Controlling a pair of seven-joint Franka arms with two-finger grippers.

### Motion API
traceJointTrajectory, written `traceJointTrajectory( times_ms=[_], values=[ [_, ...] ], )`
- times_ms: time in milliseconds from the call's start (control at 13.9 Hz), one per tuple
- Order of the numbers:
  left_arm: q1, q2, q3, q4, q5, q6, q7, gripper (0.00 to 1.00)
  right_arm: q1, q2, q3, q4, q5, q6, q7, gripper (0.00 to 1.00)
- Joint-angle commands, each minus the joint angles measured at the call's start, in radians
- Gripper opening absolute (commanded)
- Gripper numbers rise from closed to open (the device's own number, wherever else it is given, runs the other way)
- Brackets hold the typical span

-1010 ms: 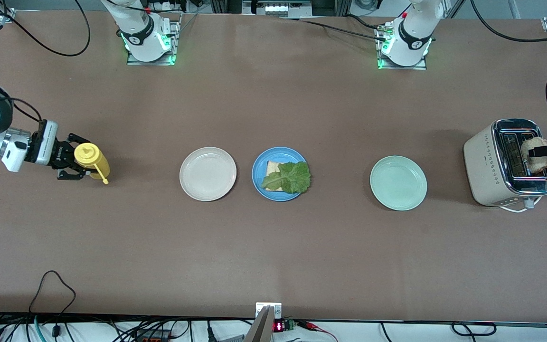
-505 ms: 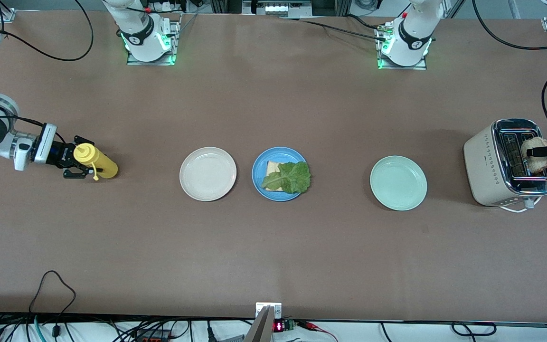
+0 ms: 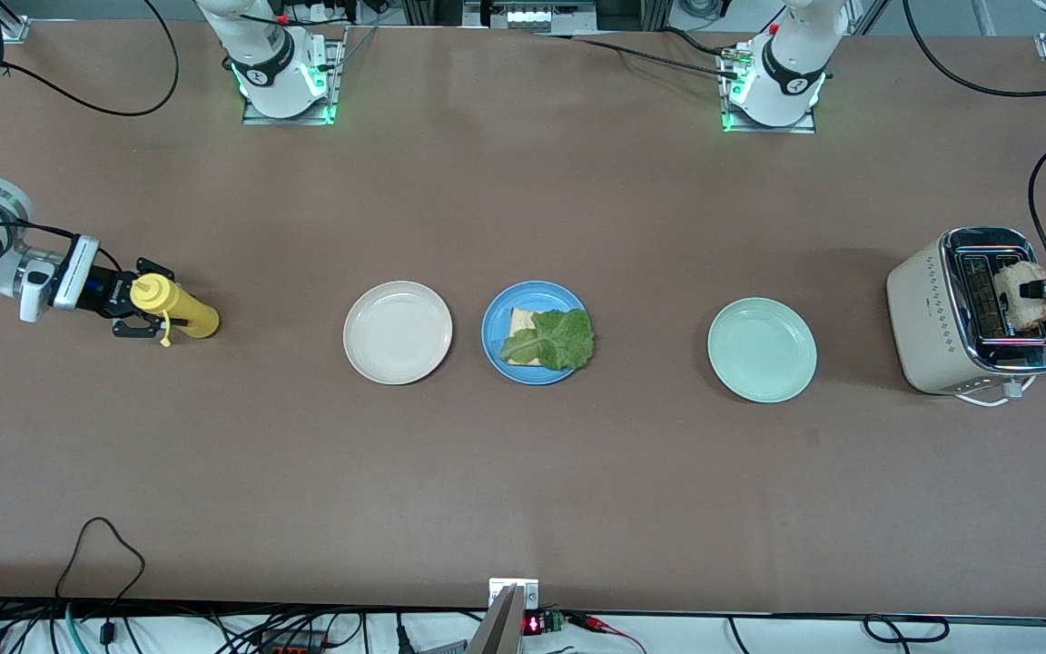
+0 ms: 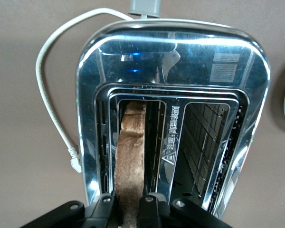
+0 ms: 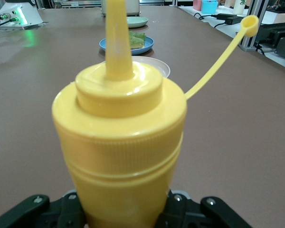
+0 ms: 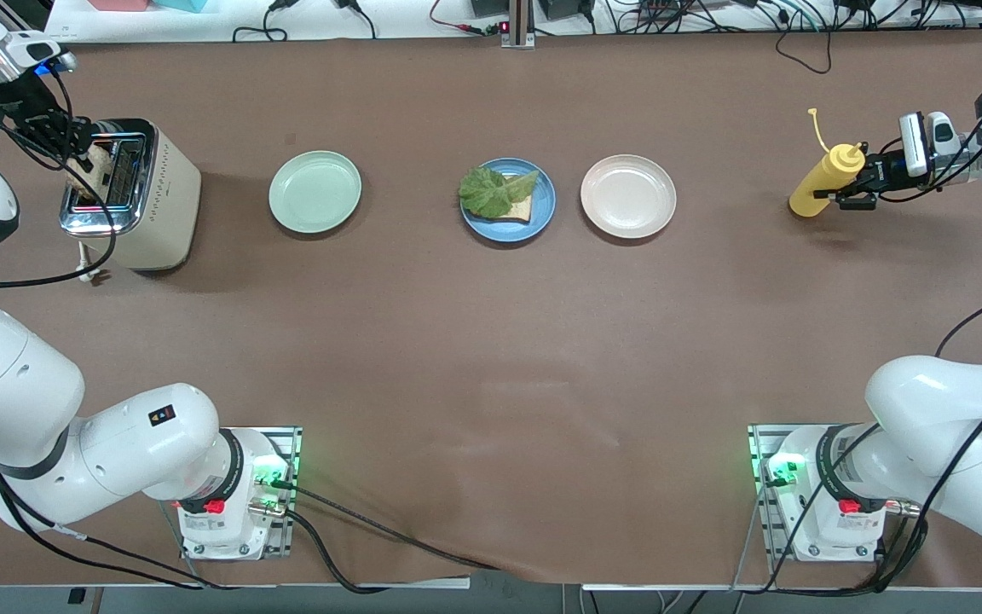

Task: Make sandwich in blue plate with both arms
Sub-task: 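Return the bottle to the table and release it with the right gripper, then lift the second bread slice from the toaster with the left gripper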

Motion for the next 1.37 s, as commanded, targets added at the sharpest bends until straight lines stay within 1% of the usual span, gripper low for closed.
traceJointTrajectory(
  times_ms=[0, 144, 216, 289, 361, 433, 505, 577, 722, 794, 866, 938, 1010, 1082, 1155, 1227, 1299],
  values=[
    [0.019, -0.085, -0.02, 0.057, 0.018, -0.105, 0.064, 0.01, -0.026, 0.01, 0.026, 0.02, 0.021, -0.023, 0.008, 1.0],
    [0.01, -0.094, -0.029, 0.185, 0.009, -0.273, 0.1, 0.01, -0.03, 0.012, 0.025, 0.02, 0.021, -0.023, 0.008, 1.0],
    [-0.004, -0.094, -0.034, 0.241, -0.038, -0.365, 0.104, 0.01, -0.036, 0.012, 0.026, 0.02, 0.021, -0.023, 0.008, 1.0],
    [-0.01, -0.096, -0.096, 0.285, -0.109, -0.48, 0.093, 0.01, -0.039, 0.012, 0.026, 0.02, 0.021, -0.023, 0.007, 1.0],
    [-0.01, -0.102, -0.135, 0.284, -0.141, -0.504, 0.09, 0.01, -0.041, 0.012, 0.026, 0.021, 0.021, -0.023, 0.005, 1.0],
    [-0.009, -0.105, -0.173, 0.266, -0.201, -0.518, 0.07, 0.01, -0.044, 0.01, 0.025, 0.021, 0.02, -0.023, 0.004, 1.0],
    [-0.013, -0.105, -0.198, 0.229, -0.262, -0.51, 0.037, 0.01, -0.056, 0.01, 0.025, 0.021, 0.014, -0.025, 0.002, 1.0],
    [-0.023, -0.104, -0.241, 0.211, -0.316, -0.493, -0.014, 0.01, -0.065, 0.009, 0.025, 0.023, 0.006, -0.025, 0.001, 1.0],
    [-0.038, -0.104, -0.365, 0.174, -0.336, -0.42, -0.127, 0.01, -0.084, -0.001, 0.02, 0.032, -0.027, -0.057, -0.002, 1.0],
    [-0.038, -0.099, -0.446, 0.143, -0.338, -0.356, -0.18, 0.01, -0.091, -0.004, 0.006, 0.046, -0.049, -0.077, -0.001, 1.0],
    [-0.04, -0.085, -0.524, 0.102, -0.352, -0.264, -0.212, 0.01, -0.091, -0.01, -0.01, 0.058, -0.063, -0.106, -0.001, 1.0],
    [-0.044, -0.075, -0.59, 0.041, -0.368, -0.151, -0.256, 0.01, -0.093, -0.025, -0.026, 0.073, -0.073, -0.12, 0.001, 1.0],
    [-0.064, -0.067, -0.641, -0.019, -0.394, -0.025, -0.34, 0.01, -0.093, -0.042, -0.027, 0.096, -0.077, -0.132, 0.002, 1.0],
    [-0.108, -0.044, -0.667, -0.068, -0.424, 0.095, -0.422, 0.01, -0.093, -0.063, -0.029, 0.131, -0.081, -0.175, 0.013, 1.0],
    [-0.18, -0.012, -0.67, -0.091, -0.444, 0.199, -0.483, 0.01, -0.093, -0.082, -0.029, 0.164, -0.11, -0.207, 0.051, 1.0],
    [-0.235, 0.036, -0.67, -0.093, -0.445, 0.275, -0.522, 0.01, -0.095, -0.093, -0.029, 0.201, -0.133, -0.239, 0.097, 1.0],
    [-0.274, 0.092, -0.672, -0.09, -0.447, 0.356, -0.546, 0.01, -0.099, -0.094, -0.029, 0.251, -0.144, -0.299, 0.143, 1.0]
  ],
)
